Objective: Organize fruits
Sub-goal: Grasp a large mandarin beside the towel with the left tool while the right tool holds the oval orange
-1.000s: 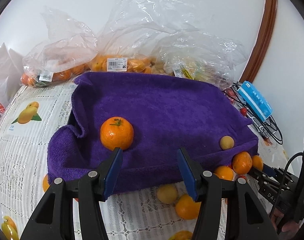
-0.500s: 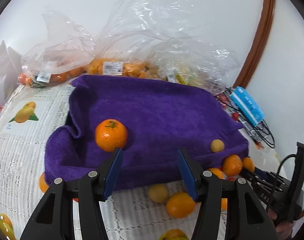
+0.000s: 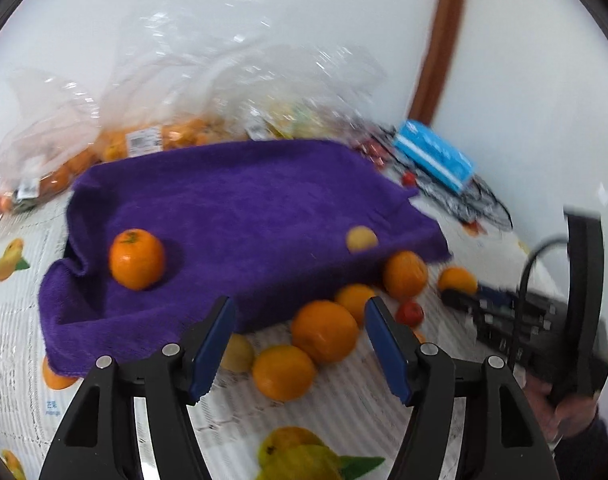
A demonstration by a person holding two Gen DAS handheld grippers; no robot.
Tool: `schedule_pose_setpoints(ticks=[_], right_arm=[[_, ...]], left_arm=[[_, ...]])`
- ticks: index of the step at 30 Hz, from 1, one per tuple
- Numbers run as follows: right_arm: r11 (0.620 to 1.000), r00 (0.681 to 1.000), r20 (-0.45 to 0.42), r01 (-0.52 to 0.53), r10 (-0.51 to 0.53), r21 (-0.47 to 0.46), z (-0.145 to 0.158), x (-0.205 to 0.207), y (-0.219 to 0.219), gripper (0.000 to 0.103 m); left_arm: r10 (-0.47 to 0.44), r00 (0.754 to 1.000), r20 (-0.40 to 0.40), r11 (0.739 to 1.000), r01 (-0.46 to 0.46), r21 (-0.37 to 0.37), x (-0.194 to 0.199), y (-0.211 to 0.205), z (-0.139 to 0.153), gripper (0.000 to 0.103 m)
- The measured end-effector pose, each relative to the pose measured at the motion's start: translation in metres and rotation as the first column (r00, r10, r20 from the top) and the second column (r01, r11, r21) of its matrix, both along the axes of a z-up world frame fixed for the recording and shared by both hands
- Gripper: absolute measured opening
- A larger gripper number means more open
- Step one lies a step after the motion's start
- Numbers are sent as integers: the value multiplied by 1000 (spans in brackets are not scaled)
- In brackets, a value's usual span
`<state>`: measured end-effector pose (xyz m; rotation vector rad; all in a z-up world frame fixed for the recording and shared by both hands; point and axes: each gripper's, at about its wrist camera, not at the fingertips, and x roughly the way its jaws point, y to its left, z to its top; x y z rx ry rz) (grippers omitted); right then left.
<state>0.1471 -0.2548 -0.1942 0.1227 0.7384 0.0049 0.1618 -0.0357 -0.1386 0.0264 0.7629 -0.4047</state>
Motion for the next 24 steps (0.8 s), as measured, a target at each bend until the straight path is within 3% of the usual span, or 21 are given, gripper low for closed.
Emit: schedule_pose_setpoints(ticks=[6,11,18,21,24], right_arm=[[1000,1000,-1,11,-11,5,0,-1,-1,32],[1000,1000,0,11,-11,11,-1,-1,-1,32],[1000,1000,2,13,-13,17,-1,-1,-2,32],[1000,1000,3,13,-13,25,-1,-1,-3,32],[1000,1000,3,15,-15,28,-2,-1,-3,32]], left_arm=[[-8,1000,-21,994,10,112,3,-14,-14,65],[6,996,-85,994,3,105,10,-11,-25,69],[-13,997,-77,981,28,193,5,-28,-36,66],[-18,999,-36,977,25,214,1,-29,-33,50],[-35,998,-46,985,42,166,0,-25,-29,32]])
